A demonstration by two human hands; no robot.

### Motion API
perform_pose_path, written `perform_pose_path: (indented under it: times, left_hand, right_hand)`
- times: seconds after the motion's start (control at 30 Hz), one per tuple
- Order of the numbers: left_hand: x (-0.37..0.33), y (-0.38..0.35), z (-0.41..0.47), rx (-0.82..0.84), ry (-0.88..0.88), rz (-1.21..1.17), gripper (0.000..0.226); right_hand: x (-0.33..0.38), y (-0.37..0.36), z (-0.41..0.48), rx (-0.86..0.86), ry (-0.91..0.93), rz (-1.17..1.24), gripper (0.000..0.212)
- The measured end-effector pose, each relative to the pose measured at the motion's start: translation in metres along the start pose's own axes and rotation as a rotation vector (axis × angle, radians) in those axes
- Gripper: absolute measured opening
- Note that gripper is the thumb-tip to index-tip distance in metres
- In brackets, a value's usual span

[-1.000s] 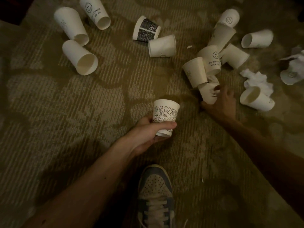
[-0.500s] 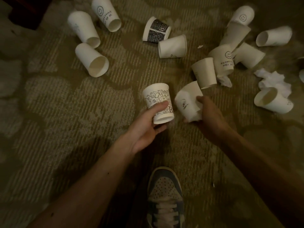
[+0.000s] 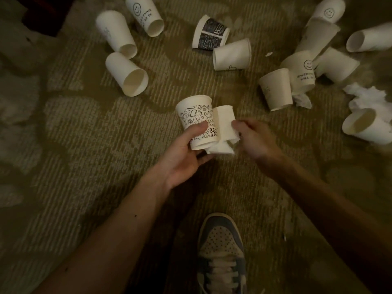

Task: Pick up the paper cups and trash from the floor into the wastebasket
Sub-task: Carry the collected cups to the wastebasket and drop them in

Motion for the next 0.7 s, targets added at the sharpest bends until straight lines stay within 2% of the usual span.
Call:
perform_pose_path:
  times: [0.03, 0.13, 0.2, 0.33, 0.43, 0.57, 0.7]
  left_hand:
    - [-0.001, 0.000, 0.001, 0.006, 0.003, 0.009, 0.069]
    - [-0.001, -0.001, 0.002, 0.011, 0.006, 0.039, 0.065]
    - [0.001, -0.003, 0.004, 0.012, 0.006, 0.066, 0.063]
    - [0.003, -0.003, 0.005, 0.013, 0.013, 0.053, 0.061]
    - [0.003, -0.002, 0.006, 0.002, 0.021, 0.037, 0.061]
    - [-0.001, 0.003, 0.007, -0.014, 0.023, 0.045, 0.052]
    - [-0.006, 0.007, 0.006, -0.027, 0.007, 0.064, 0.050]
  right_hand:
    - [0.003, 0.009, 0.007, -0.098, 0.103, -0.106, 0.018]
    - [0.016, 0.040, 0.032, -0.470, 0.333, -0.405, 0.047]
    - [0.021, 0.055, 0.048, -0.564, 0.361, -0.561, 0.060]
    - [0.021, 0.059, 0.072, -0.502, 0.317, -0.759, 0.075]
    - [0.023, 0.061, 0.086, -0.500, 0.254, -0.806, 0.081]
    - [0.024, 0.064, 0.092, -0.456, 0.266, -0.752, 0.082]
    - [0.019, 0.048, 0.076, -0.334, 0.286, -0.546, 0.082]
Point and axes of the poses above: each hand's wrist, its own z-axis towards the middle knuckle, its own y-axis out of the back of the hand, x = y × z, the point moved 1 cm from there along z, towards the middle knuckle
